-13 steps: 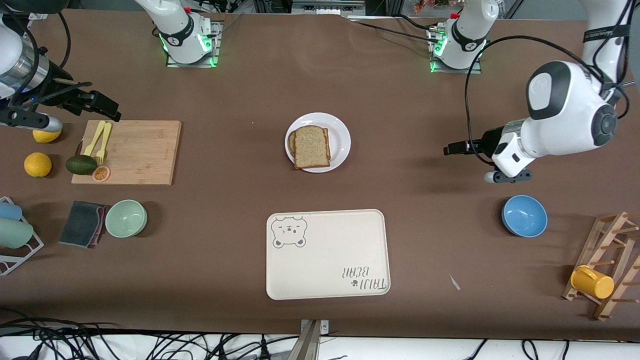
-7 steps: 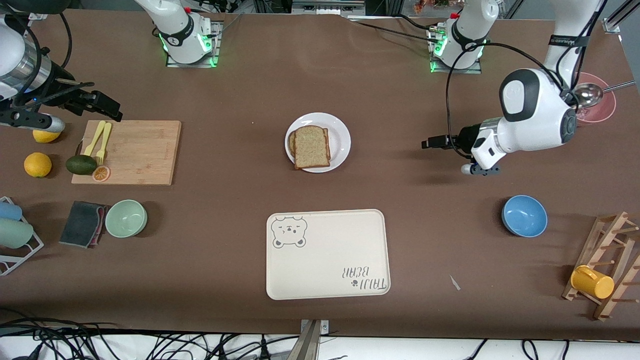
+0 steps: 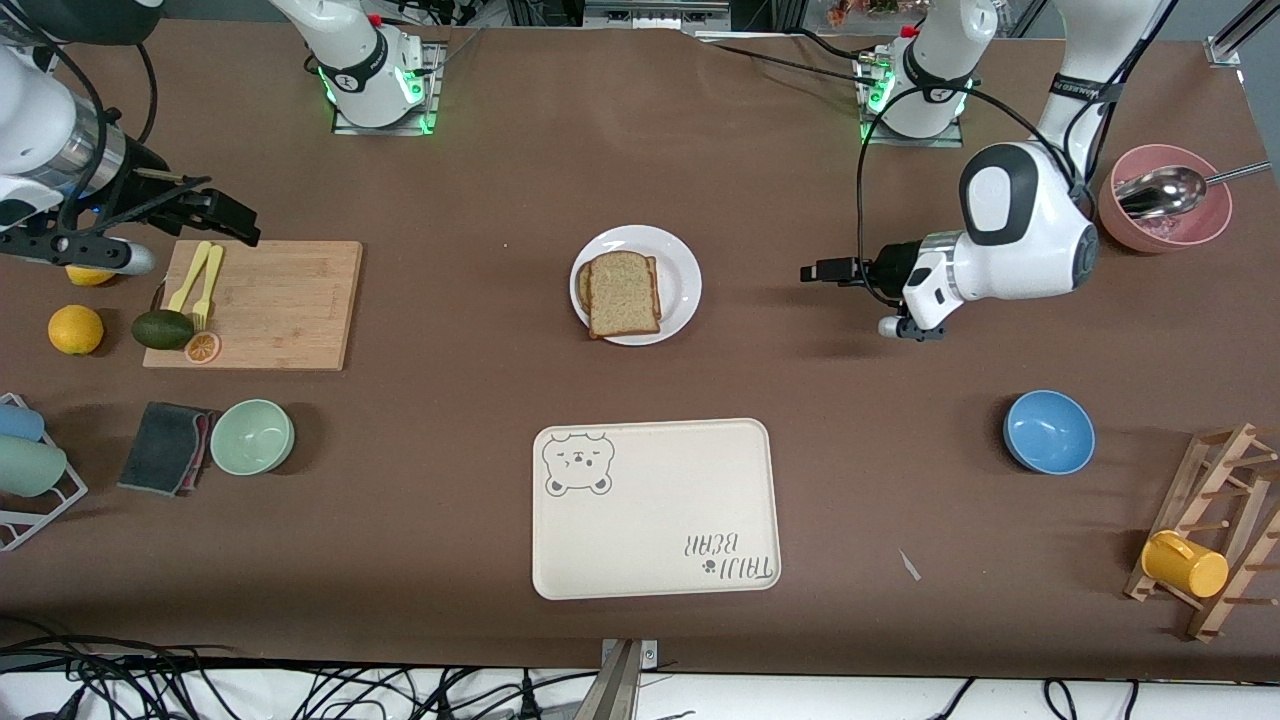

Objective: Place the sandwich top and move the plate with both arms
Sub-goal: 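Reach the left gripper to the white plate rim and grasp it, then drag the white plate with the left gripper toward the bear tray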

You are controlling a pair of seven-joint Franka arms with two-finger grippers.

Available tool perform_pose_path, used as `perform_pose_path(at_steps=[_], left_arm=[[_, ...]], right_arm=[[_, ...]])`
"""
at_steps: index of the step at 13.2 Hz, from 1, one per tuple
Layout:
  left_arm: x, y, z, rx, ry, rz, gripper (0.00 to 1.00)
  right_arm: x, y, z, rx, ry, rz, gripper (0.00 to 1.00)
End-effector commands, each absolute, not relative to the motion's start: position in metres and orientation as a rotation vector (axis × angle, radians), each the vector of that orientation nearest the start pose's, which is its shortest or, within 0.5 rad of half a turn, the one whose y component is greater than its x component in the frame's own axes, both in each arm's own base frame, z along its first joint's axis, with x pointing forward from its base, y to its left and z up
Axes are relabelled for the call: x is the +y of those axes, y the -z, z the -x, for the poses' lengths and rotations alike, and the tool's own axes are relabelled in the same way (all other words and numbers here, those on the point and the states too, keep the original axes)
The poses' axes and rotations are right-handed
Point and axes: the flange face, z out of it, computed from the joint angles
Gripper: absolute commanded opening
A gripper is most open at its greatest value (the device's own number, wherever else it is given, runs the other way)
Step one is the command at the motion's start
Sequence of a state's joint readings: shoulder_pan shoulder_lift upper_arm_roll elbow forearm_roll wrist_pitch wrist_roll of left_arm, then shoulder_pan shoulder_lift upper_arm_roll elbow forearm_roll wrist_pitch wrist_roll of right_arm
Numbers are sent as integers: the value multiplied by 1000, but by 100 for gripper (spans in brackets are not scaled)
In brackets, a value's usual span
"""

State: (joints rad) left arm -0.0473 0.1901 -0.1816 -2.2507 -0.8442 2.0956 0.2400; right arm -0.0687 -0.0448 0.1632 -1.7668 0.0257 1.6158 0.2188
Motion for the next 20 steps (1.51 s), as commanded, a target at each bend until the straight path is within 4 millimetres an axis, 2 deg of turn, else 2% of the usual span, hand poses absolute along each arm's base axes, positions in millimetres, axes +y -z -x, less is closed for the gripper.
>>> perform_pose_path(at_steps=[1,4,7,8,10,12,14,17,20], left_arm=[[-187,-255,-474,90,373,-2427,100],[-223,-250,-464,152,321,-2387,100],[-267,-228,-450,228,252,-2386,100],[-282,-211,-444,279,184,-2425,100],[-298,-211,-442,347,125,-2398,100],[-298,-210,-444,375,110,-2359,100],[-302,-193,-451,422,93,-2276,100],[-307,-162,-446,391,41,-2218,100],[-305,-158,-445,349,51,-2193,100]], right_arm=[[53,-564,-534,181,-159,3148,100],[51,-565,-536,171,-140,3147,100],[49,-565,-538,176,-125,3145,100],[48,-564,-540,176,-118,3144,100],[48,-564,-541,180,-115,3151,100],[49,-563,-541,186,-115,3162,100],[50,-562,-541,178,-117,3162,100],[52,-566,-535,172,-146,3166,100],[52,-565,-534,172,-153,3167,100]])
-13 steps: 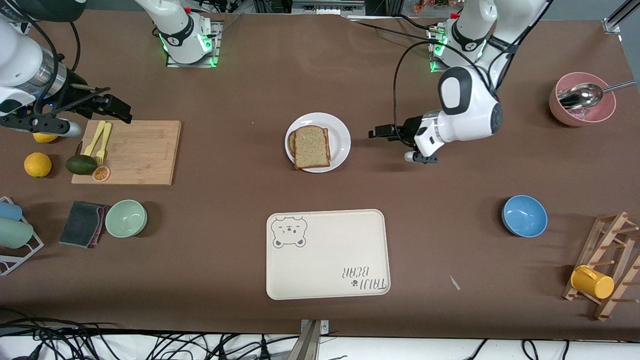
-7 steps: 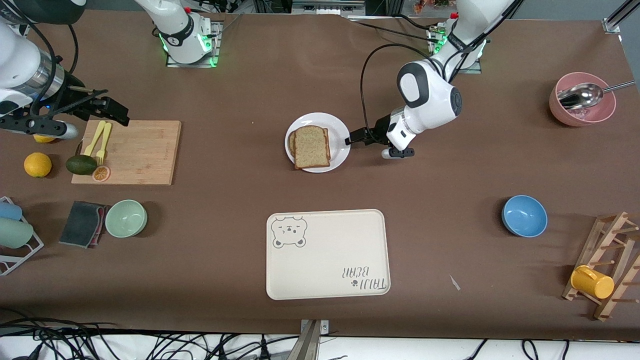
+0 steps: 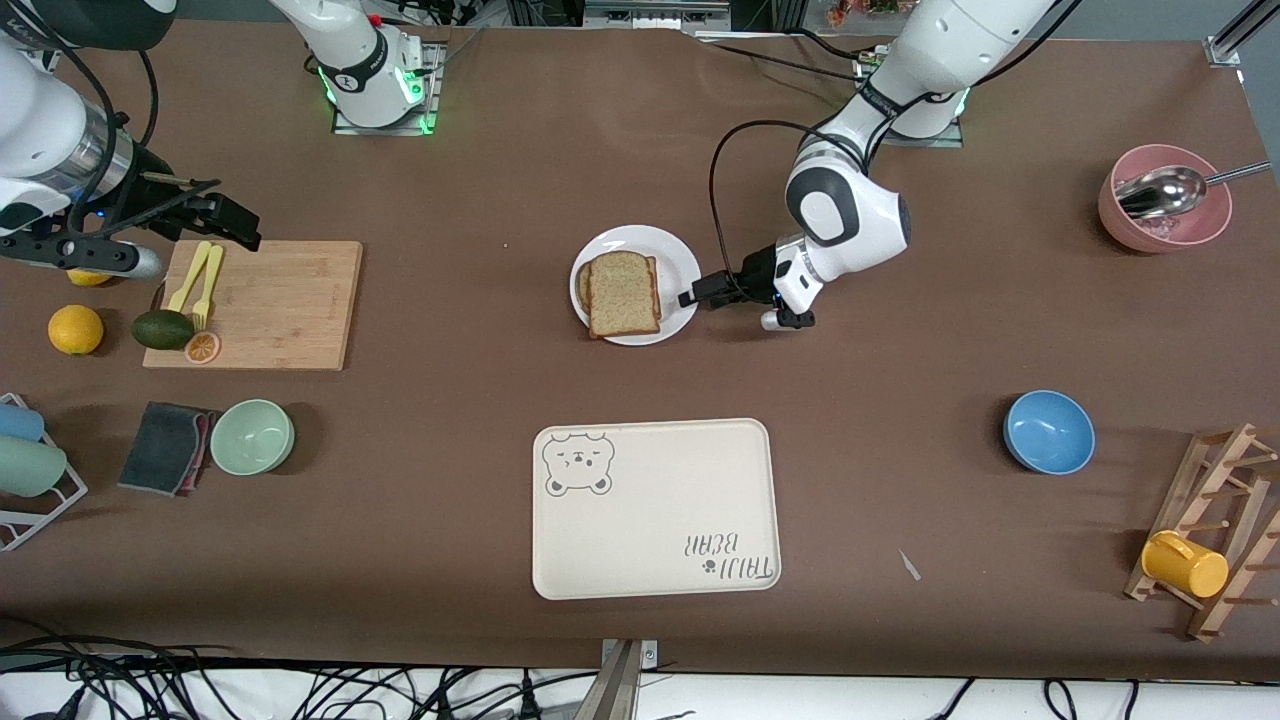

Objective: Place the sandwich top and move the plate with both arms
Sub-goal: 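Drag the white plate with the left gripper toward the bear tray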

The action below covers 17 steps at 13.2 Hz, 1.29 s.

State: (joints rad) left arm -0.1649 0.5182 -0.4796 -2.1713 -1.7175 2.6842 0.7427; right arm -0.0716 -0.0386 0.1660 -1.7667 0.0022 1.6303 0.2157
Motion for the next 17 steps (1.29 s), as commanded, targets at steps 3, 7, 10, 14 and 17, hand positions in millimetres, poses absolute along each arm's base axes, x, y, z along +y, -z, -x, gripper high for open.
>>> perform_pose_path(at_steps=[3,7,10,14,17], left_arm=[[-299,-154,-444,261,39,-2158,100],[-288,-144,-434,136,1,-2158,100],[-282,-136,-422,94,-16,-2099,100],[-279,-125,-406,68,-42,-2089,100],[-296,-125,-393,80,-44,-2066,100]], right_arm=[[54,-565,-534,177,-154,3164,100],[55,-564,-534,155,-159,3165,100],[56,-563,-535,153,-163,3166,100],[54,-562,-535,150,-165,3167,100],[54,-560,-533,153,-197,3170,100]])
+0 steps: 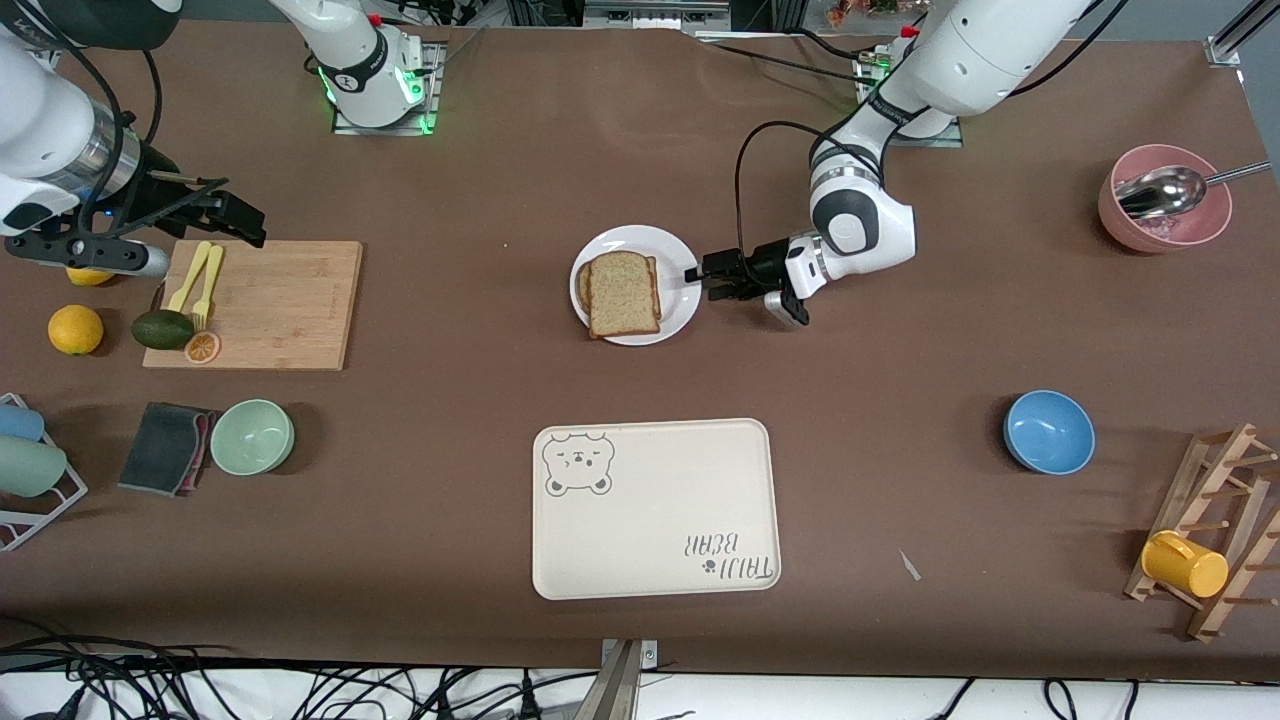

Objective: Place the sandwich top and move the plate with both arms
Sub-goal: 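Drag the white plate with the left gripper toward the bear tray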

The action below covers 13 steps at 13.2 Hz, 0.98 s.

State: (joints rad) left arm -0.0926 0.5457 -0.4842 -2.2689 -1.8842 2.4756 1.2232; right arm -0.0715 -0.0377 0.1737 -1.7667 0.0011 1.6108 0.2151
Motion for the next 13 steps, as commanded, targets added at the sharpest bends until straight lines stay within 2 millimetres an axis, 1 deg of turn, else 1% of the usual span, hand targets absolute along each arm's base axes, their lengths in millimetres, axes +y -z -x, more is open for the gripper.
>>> perform_pose_path(at_steps=[1,2,3,6,10,12,13], left_arm=[[-299,-122,-389,80,-62,-2059,100],[-298,-116,-385,71,-81,-2058,98],[-300,-108,-381,64,-88,-2047,92],[-303,-95,-372,54,-104,-2022,81],[-303,-95,-374,49,-111,-2021,42],[-303,-95,-375,35,-122,-2021,24],[-302,-95,-376,27,-130,-2021,17]], right_arm=[[53,-560,-533,152,-196,3171,100],[53,-561,-533,152,-192,3171,100],[53,-561,-534,152,-189,3171,100],[53,-561,-534,152,-189,3171,100],[55,-560,-535,165,-184,3169,100],[55,-560,-534,165,-187,3169,100],[55,-560,-535,165,-184,3169,100]])
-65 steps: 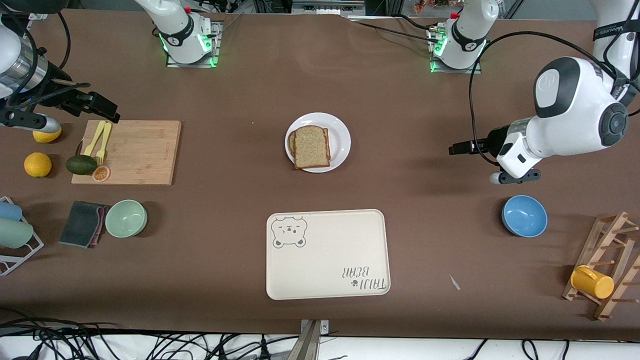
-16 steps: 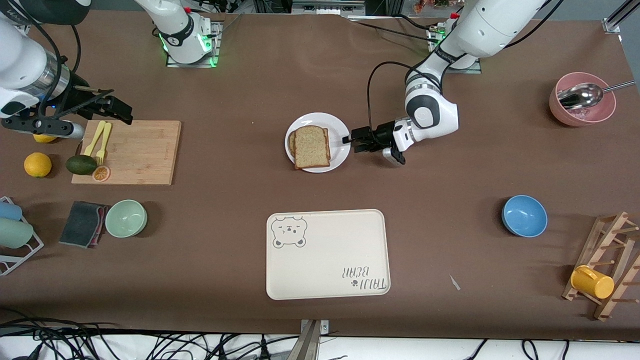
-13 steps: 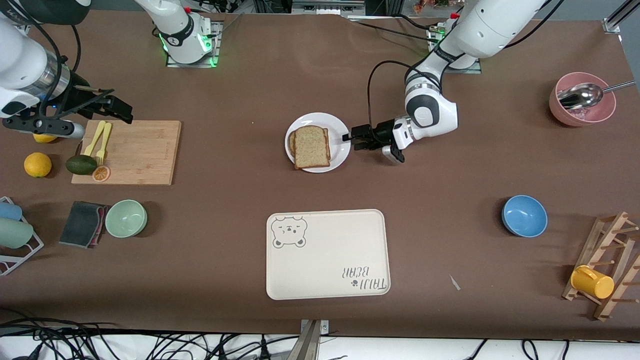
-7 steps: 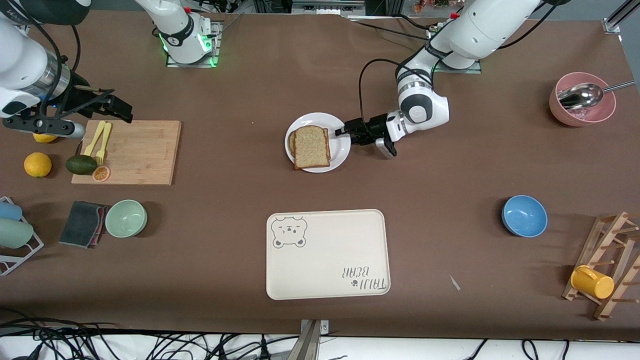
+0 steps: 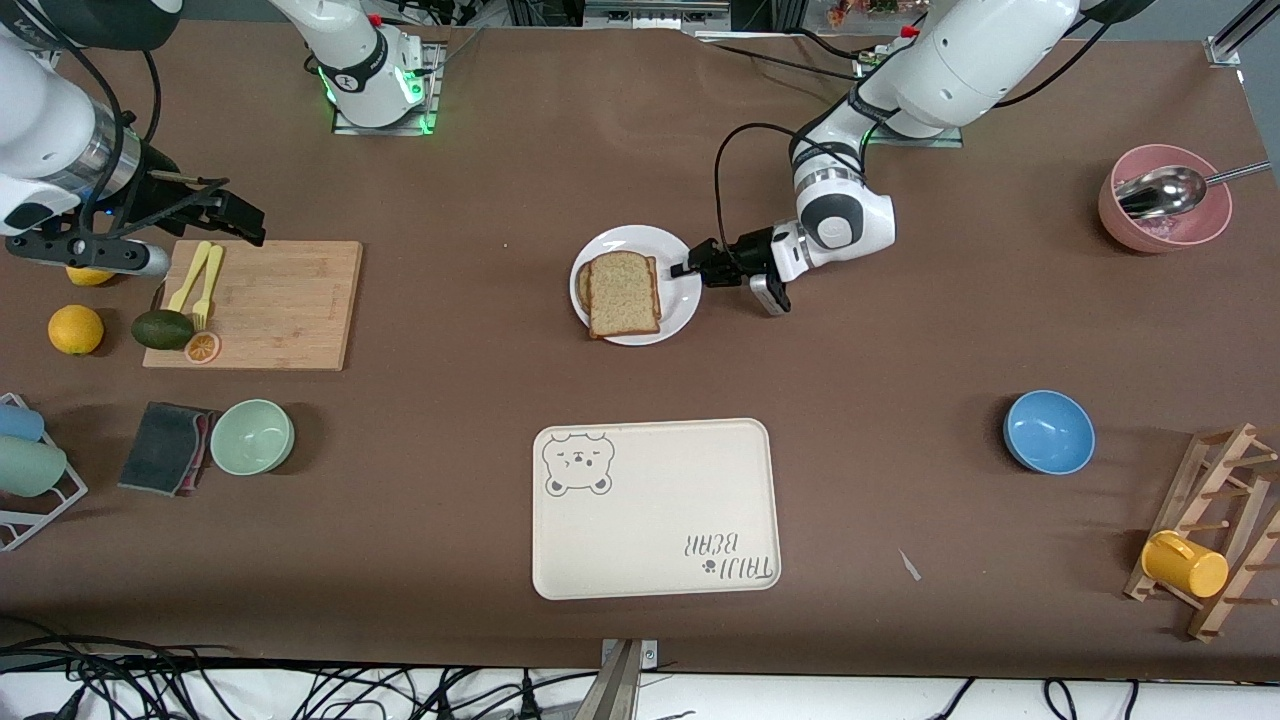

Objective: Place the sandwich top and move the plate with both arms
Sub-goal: 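Drag the white plate with the left gripper toward the bear tray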

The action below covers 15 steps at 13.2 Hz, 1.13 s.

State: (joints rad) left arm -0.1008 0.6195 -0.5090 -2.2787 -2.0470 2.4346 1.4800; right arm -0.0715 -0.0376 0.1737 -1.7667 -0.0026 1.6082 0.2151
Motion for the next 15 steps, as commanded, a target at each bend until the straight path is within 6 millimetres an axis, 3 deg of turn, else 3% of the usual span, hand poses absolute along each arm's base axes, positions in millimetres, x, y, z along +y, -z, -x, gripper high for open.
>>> perform_pose_path(at_steps=[1,3,11,15], left_arm=[[-302,-95,-376,27,-130,-2021,8],[-302,-96,-379,26,-136,-2019,0],[-305,-101,-386,75,-108,-2030,0],[-305,-110,-403,180,-51,-2060,0]], right_arm=[[55,-561,-535,165,-184,3169,100],[55,-561,-535,157,-182,3169,100],[56,-563,-535,148,-175,3167,100],[55,-562,-535,148,-182,3167,100]])
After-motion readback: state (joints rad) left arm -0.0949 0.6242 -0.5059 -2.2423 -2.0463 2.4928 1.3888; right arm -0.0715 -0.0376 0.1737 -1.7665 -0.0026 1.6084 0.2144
